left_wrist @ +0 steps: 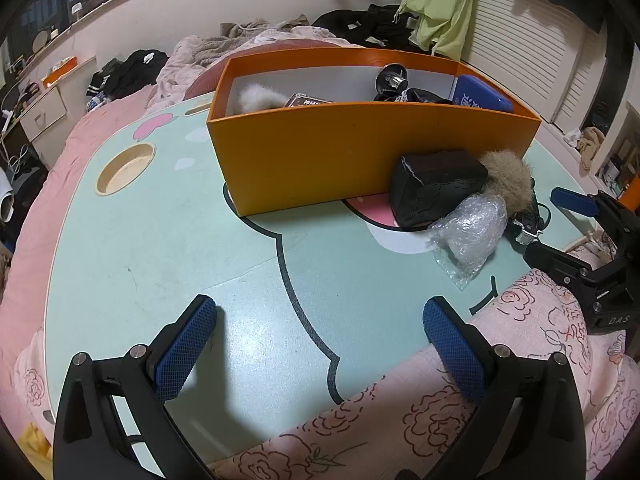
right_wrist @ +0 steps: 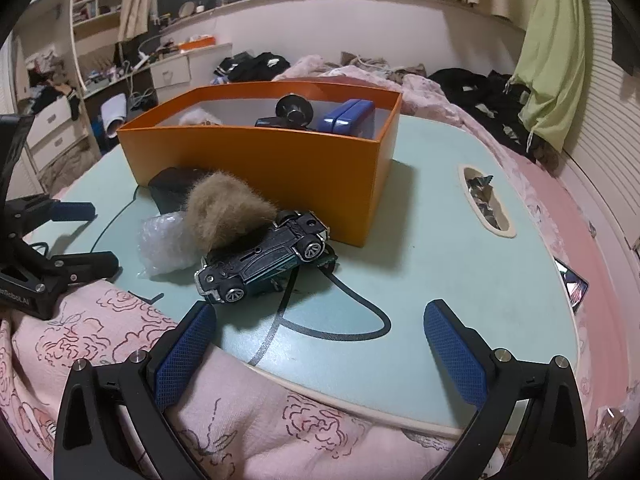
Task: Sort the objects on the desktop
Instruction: 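Grasp the green toy car with the right gripper while the left gripper grasps the bubble-wrap bag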
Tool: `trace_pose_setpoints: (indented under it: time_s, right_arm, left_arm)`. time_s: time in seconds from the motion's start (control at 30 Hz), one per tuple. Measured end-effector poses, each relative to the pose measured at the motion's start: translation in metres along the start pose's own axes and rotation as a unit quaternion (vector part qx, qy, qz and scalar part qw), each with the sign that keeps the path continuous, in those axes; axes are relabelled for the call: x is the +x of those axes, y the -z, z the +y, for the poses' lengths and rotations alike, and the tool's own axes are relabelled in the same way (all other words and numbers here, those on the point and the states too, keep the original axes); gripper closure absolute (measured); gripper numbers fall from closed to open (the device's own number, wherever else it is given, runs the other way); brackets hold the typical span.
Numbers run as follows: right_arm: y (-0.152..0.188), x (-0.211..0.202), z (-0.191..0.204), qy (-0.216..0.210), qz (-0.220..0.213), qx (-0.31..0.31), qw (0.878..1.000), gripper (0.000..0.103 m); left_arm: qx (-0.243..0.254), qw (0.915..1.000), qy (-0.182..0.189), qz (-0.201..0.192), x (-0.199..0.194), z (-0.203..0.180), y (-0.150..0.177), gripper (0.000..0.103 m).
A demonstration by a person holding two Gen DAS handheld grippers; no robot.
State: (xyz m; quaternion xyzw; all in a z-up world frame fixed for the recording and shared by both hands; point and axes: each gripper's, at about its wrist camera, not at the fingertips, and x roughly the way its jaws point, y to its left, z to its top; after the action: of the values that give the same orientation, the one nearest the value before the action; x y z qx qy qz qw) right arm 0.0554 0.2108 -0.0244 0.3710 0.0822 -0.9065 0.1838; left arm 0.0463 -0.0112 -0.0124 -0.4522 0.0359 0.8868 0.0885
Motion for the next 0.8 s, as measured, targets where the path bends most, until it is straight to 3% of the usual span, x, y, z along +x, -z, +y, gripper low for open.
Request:
trace_pose_setpoints:
  time_s: [0.23,0.6,0.8]
  right_arm:
    - [-0.002,0.003,0.002,-0.008,-0.004,-0.009,1.000,0.000]
    - [0.004,-0.004,-0.006,-0.034,-0.046,0.012,0.998,0.000]
    - [0.004,-0.018,-0.005,-0.045,-0.081,0.010,0.996,0.008]
  left_arm:
    - [0.000,1.0000,0.000,0.000,0.000,0.001,0.000,0.000]
    - [0.000,1.0000,0.000,0.000,0.000,0.001,0.000,0.000]
    - [0.000,1.0000,0.000,0.000,-0.001,0.002,0.001,0.000]
